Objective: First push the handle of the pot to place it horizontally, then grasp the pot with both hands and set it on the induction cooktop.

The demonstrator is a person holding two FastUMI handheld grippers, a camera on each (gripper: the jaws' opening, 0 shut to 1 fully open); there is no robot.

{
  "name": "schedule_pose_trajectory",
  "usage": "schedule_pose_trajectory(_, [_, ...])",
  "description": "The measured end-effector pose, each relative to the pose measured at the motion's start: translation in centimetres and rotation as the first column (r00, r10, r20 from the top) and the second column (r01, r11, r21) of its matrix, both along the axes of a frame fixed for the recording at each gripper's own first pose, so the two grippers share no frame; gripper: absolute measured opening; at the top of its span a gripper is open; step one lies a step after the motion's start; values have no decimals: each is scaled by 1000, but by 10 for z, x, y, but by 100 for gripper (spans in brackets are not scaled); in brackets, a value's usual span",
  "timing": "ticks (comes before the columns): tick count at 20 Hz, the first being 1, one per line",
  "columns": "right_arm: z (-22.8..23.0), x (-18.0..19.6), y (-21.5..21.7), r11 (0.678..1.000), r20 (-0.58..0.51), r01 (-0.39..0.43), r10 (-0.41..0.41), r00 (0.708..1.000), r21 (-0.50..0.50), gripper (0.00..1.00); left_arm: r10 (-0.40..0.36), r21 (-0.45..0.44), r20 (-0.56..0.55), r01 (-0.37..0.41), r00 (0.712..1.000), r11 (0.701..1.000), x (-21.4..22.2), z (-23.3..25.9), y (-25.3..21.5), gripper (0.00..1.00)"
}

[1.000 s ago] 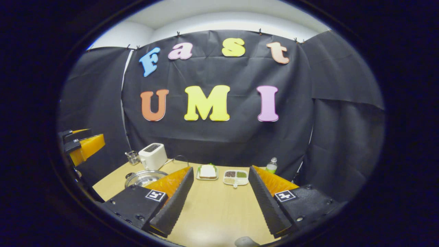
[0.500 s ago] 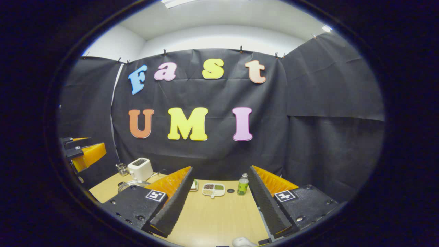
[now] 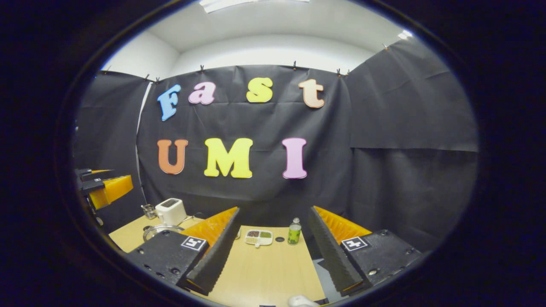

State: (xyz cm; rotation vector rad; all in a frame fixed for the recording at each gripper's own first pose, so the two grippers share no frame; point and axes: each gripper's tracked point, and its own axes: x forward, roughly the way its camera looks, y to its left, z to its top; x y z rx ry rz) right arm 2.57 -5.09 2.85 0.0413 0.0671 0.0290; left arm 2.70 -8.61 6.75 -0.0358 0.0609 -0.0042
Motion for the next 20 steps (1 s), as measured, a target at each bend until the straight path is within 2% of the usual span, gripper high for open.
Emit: schedule_pose_trajectory(20, [7,-1,-4,999,21,-19,18,1000,26,99,21,28,25,-22,999,999,-4,5,9,96])
